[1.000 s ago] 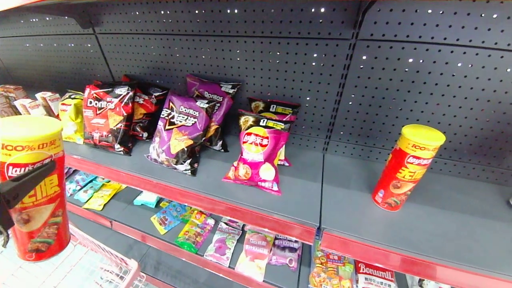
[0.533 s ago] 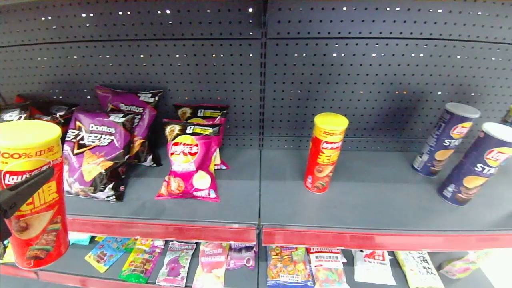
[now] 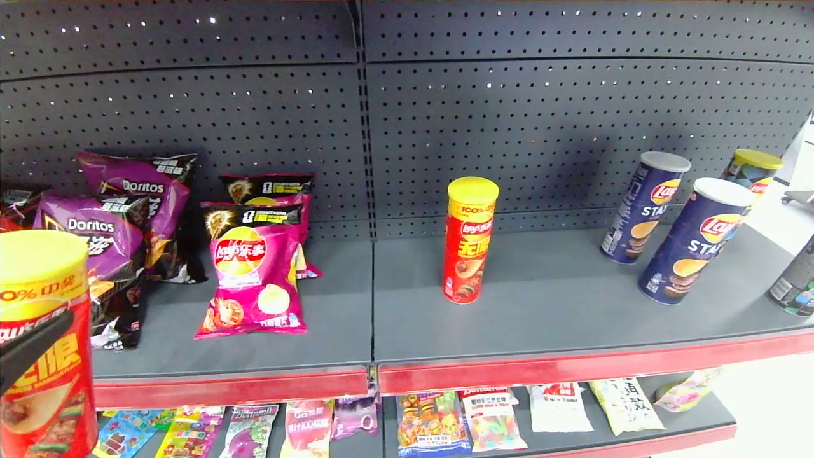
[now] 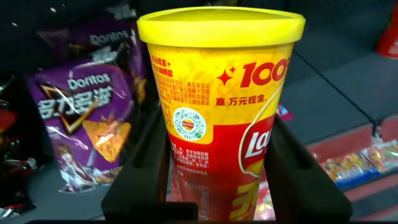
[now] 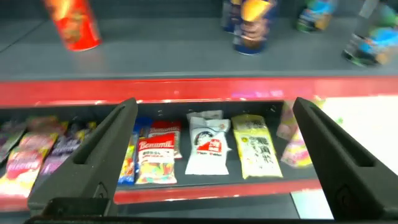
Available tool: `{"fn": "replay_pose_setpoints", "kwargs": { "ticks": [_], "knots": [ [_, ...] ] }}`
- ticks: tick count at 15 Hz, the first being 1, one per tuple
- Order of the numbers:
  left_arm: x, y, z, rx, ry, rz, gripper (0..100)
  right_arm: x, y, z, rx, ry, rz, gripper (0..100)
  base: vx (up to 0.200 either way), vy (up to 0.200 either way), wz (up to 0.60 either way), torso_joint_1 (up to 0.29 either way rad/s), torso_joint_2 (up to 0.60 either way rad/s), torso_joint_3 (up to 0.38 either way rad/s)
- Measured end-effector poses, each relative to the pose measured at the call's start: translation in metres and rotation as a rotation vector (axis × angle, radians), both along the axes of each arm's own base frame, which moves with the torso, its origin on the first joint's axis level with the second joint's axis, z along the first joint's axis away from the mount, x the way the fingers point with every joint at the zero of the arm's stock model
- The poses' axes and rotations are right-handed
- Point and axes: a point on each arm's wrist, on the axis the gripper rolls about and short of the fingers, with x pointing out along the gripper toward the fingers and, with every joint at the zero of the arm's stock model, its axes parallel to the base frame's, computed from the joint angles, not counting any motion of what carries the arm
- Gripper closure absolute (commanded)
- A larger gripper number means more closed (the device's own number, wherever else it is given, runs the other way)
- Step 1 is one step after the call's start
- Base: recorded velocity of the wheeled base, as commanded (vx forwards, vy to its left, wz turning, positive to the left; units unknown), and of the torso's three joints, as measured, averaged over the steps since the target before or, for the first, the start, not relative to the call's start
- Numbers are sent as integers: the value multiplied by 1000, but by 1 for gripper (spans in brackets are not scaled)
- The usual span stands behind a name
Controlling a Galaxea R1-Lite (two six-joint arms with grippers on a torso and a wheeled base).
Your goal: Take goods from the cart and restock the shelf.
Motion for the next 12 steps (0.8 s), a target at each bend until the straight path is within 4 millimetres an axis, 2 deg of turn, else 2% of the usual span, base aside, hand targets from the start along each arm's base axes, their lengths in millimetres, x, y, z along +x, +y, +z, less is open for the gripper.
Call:
{"fn": "replay_pose_setpoints", "kwargs": {
  "ticks": [3,5,8,10,12],
  "knots": [
    [-22,-4,-5,1,3,-4,100,-2,1,34,-10,-36,63,0,0,0,0,0,0,0],
    [-31,-6,-5,11,-31,1,100,10,2,65,-17,1,88,0,0,0,0,0,0,0],
    [-40,-7,-7,15,-44,4,100,60,5,109,-38,97,189,0,0,0,0,0,0,0],
    [-47,-8,-11,15,-36,14,100,101,14,126,-57,145,263,0,0,0,0,0,0,0],
    [-52,-9,-13,20,-50,36,100,142,27,133,-71,184,319,0,0,0,0,0,0,0]
  ]
}}
